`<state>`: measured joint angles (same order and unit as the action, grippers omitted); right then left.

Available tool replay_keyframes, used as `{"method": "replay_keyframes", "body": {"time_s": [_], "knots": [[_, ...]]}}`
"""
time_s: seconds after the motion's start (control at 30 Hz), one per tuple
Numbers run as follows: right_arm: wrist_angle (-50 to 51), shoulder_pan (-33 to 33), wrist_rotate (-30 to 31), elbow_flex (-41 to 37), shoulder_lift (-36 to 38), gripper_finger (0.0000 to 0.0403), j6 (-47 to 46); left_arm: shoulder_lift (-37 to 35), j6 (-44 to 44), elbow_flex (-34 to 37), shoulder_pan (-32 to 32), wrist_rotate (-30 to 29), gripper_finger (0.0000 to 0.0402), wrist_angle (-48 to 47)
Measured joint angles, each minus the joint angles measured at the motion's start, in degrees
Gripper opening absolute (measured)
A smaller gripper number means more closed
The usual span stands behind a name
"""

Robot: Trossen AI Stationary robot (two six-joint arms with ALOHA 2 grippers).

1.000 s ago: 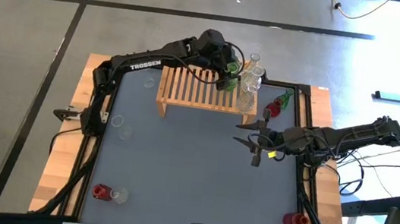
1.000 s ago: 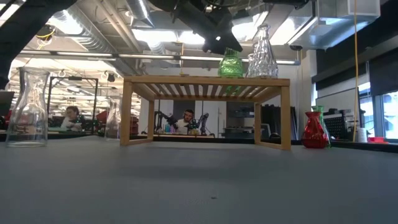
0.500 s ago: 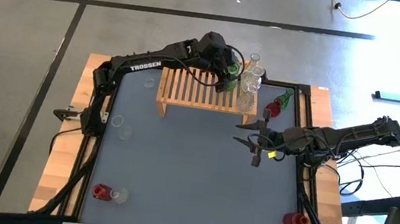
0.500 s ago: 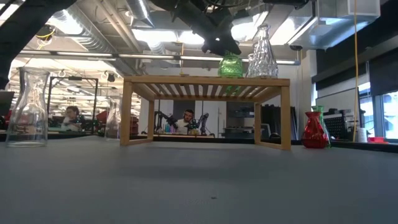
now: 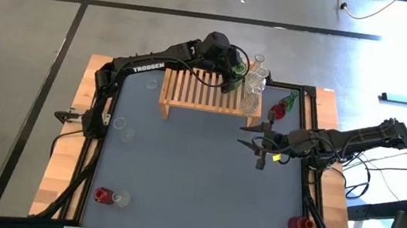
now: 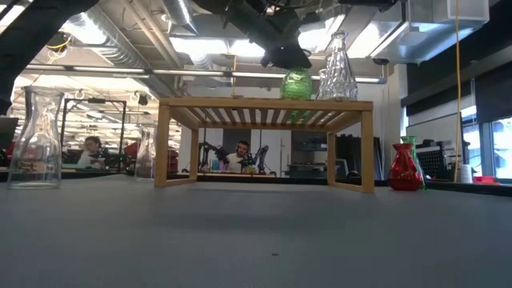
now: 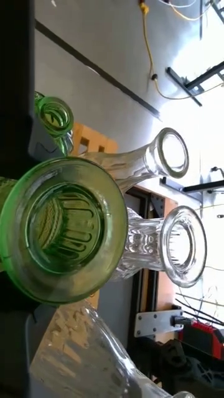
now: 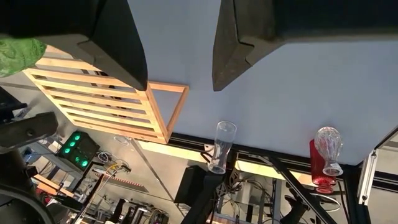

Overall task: Sort vases onto shelf
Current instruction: Put the green vase on the shelf aligned with the other green vase

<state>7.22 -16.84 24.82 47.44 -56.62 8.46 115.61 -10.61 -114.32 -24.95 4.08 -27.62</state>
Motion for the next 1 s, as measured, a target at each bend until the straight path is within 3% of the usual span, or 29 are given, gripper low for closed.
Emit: {"method": "replay_keyframes", "body": {"time_s": [1.0], "knots": [[-0.2, 0.0, 0.0, 0.0, 0.0, 0.0170, 0.8, 1.2, 1.3, 2.3, 1.0, -0.5, 0.0180, 6.0]]}}
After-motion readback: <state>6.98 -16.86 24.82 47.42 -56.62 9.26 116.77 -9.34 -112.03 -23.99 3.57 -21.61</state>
